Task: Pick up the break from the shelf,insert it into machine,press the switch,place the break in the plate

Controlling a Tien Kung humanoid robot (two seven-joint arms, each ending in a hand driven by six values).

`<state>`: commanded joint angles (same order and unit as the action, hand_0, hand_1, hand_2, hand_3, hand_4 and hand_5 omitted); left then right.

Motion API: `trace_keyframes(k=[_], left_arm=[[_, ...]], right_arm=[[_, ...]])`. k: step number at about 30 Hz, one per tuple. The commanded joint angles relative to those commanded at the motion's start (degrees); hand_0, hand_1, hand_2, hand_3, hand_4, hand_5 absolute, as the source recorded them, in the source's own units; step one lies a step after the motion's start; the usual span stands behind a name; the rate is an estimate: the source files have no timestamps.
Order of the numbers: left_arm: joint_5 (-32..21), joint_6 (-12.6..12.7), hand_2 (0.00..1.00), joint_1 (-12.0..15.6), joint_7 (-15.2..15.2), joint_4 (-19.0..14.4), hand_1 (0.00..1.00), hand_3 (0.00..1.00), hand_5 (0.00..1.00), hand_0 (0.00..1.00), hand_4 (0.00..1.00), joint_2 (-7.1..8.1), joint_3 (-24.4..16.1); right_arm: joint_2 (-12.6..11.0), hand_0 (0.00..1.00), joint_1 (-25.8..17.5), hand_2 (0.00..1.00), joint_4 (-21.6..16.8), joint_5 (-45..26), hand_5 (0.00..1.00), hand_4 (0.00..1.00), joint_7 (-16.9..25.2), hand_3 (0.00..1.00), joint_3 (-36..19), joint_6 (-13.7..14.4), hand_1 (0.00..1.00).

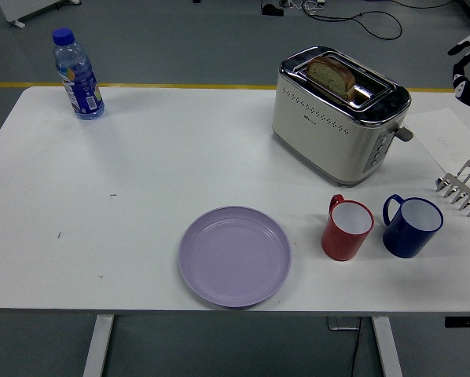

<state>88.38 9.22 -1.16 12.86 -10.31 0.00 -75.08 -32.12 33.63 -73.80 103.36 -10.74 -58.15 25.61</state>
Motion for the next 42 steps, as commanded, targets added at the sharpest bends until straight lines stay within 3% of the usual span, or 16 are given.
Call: trace_keyframes(k=[2, 3, 8, 28, 42], left_arm=[[0.04, -0.01, 0.451, 0.06, -0.01, 0.0, 0.483, 0.57, 0.889, 0.614, 0.347, 0.0, -0.17], [0.04, -0.02, 0.451, 0.07, -0.01, 0.0, 0.483, 0.569, 0.891, 0.614, 0.346, 0.0, -0.14], [-0.15, -0.02, 0.451, 0.1, 0.02, 0.0, 0.483, 0.569, 0.891, 0.614, 0.346, 0.0, -0.02], [-0.79, 0.2, 0.457, -0.53, 0.01, 0.0, 0.487, 0.572, 0.905, 0.615, 0.335, 0.0, 0.51], [0.39, -0.03, 0.455, 0.03, 0.5, 0.0, 0.487, 0.572, 0.906, 0.614, 0.334, 0.0, 0.11]], right_arm=[[-0.09, 0.288, -0.81, 0.245, 0.24, -0.03, 0.002, 0.5, 0.27, 0.523, 0.88, -0.96, 0.137], [-0.12, 0.278, -1.07, 0.232, 0.44, -0.17, 0.002, 0.45, 0.47, 0.52, 1.42, -1.37, 0.124], [0.2, 0.278, -1.72, 0.232, 2.16, 0.34, 0.002, 0.45, 1.95, 0.52, 3.92, -3.11, 0.124], [4.94, 0.266, 1.57, 0.215, 12.65, 1.47, 0.002, 0.369, 3.62, 0.507, 7.62, -4.22, 0.111], [5.48, 0.265, 1.23, 0.214, 13.79, 1.56, 0.002, 0.371, 3.83, 0.506, 8.08, -4.1, 0.109]])
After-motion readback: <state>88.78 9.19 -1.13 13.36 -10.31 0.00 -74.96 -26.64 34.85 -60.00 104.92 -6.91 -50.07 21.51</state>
